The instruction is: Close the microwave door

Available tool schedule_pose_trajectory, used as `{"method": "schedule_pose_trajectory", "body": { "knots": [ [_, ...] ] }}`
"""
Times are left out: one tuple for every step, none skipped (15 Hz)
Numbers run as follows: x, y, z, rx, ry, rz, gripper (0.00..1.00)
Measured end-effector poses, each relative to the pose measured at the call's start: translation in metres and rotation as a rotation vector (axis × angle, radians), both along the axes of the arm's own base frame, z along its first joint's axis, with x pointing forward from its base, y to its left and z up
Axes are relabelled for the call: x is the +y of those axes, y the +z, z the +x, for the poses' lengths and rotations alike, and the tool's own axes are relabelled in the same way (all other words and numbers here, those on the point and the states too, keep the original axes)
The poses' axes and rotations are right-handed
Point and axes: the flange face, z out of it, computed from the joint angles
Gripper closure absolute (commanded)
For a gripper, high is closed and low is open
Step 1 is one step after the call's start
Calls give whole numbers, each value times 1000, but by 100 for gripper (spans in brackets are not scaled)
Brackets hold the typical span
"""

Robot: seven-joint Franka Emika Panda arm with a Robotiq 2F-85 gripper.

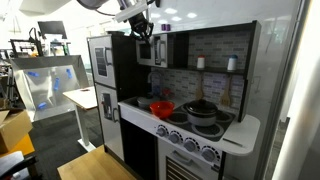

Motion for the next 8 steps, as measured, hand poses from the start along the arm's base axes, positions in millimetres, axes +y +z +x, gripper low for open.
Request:
{"method": "schedule_pose_trajectory", "body": {
  "knots": [
    [0, 0, 2, -8, 0, 1, 100],
    [0, 1, 3, -17, 1, 2, 100],
    [-1, 1, 4, -23, 2, 3, 100],
    [-1, 1, 5, -30, 2, 3, 100],
    [-2, 0, 7, -38, 2, 4, 100],
    [-3, -1, 10, -45, 1, 5, 100],
    [-3, -1, 12, -50, 1, 6, 100],
    [-3, -2, 15, -55, 1, 6, 100]
  ]
}}
